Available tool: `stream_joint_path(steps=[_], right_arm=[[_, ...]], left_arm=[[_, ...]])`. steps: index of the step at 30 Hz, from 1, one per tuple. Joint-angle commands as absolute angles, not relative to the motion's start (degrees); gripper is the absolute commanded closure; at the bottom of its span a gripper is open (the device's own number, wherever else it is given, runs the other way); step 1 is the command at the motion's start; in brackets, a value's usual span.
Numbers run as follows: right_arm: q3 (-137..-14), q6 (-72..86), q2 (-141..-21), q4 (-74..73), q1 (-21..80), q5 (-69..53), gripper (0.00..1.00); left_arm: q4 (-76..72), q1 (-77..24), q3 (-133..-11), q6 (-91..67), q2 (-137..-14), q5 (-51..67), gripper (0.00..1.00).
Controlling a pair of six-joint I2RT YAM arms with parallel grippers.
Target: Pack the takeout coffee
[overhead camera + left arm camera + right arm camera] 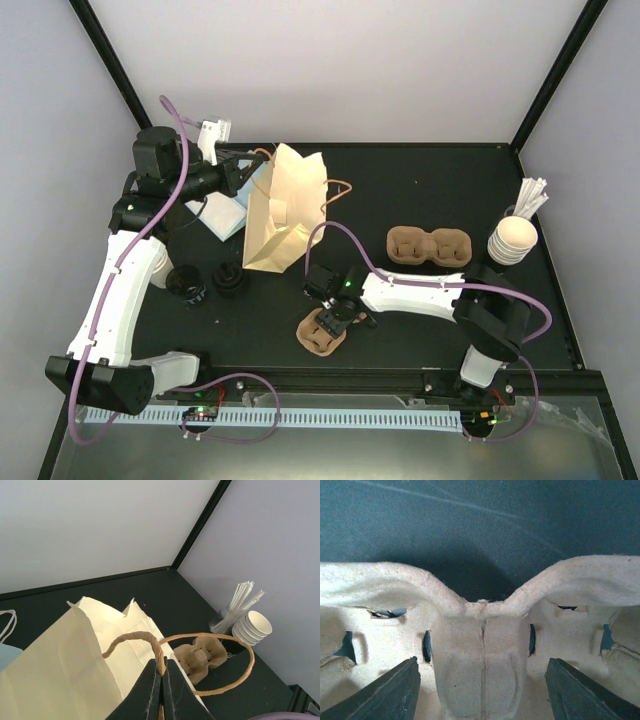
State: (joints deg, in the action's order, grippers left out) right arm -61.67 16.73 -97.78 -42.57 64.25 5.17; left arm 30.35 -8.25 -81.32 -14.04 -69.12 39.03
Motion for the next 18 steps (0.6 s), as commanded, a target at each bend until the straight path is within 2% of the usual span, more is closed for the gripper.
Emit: stream_joint_path(steps=[1, 10, 18], right_arm=[[-63.5, 16.7, -98.4, -43.1, 64.1, 4.8, 0.29], [-65.0, 16.9, -100.4, -43.2, 64.2, 5.4, 0.3], [-65.2, 16.9, -102.3, -42.9, 64.1, 4.6, 0.4]], left_arm=[[29.1, -7.8, -81.8, -13.5, -68.3, 40.5, 0.99], [29.0, -7.8, -81.7, -13.5, -68.2, 40.6, 0.98], [29.1, -7.8, -81.7, -13.4, -68.2, 40.8, 0.99]])
